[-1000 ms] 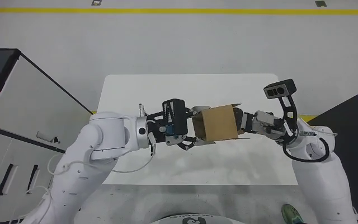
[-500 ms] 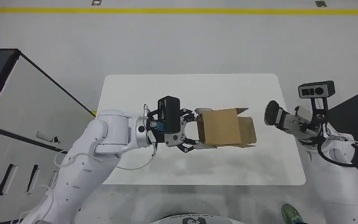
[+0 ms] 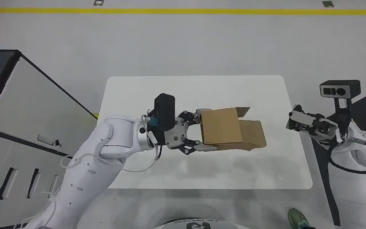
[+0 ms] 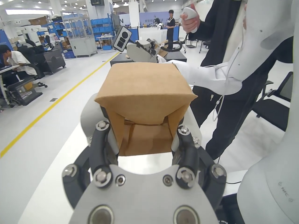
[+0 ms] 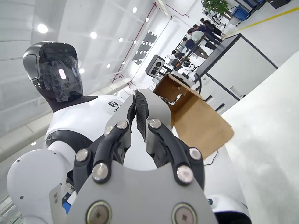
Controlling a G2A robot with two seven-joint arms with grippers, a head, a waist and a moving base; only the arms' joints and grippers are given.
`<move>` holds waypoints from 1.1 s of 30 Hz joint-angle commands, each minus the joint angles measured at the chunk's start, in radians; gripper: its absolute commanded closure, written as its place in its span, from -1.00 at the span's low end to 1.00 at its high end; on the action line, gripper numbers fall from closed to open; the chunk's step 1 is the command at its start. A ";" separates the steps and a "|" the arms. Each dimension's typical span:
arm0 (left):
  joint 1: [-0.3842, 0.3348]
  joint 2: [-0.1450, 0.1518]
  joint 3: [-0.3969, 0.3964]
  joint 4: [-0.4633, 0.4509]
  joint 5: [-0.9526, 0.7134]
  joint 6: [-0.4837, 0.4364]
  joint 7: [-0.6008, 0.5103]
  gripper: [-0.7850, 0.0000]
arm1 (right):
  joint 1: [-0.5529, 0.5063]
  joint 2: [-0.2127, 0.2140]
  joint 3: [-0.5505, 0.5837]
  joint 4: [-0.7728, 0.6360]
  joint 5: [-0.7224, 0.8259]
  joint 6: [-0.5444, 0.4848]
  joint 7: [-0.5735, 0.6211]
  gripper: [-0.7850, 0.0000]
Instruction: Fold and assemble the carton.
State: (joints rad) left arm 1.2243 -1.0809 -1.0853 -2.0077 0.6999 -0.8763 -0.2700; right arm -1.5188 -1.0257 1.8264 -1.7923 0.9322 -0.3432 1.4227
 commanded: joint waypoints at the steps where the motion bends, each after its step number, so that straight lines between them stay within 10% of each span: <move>1: -0.003 -0.004 0.017 0.011 -0.003 -0.014 0.026 1.00 | 0.016 0.002 0.005 0.023 -0.003 0.001 0.018 1.00; 33: -0.058 -0.043 0.118 0.125 -0.012 -0.127 0.251 1.00 | 0.096 0.002 -0.077 0.085 0.010 0.112 -0.009 1.00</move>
State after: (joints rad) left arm 1.1656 -1.1243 -0.9671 -1.8821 0.6886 -1.0039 -0.0189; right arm -1.4223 -1.0238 1.7488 -1.7068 0.9418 -0.2312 1.4137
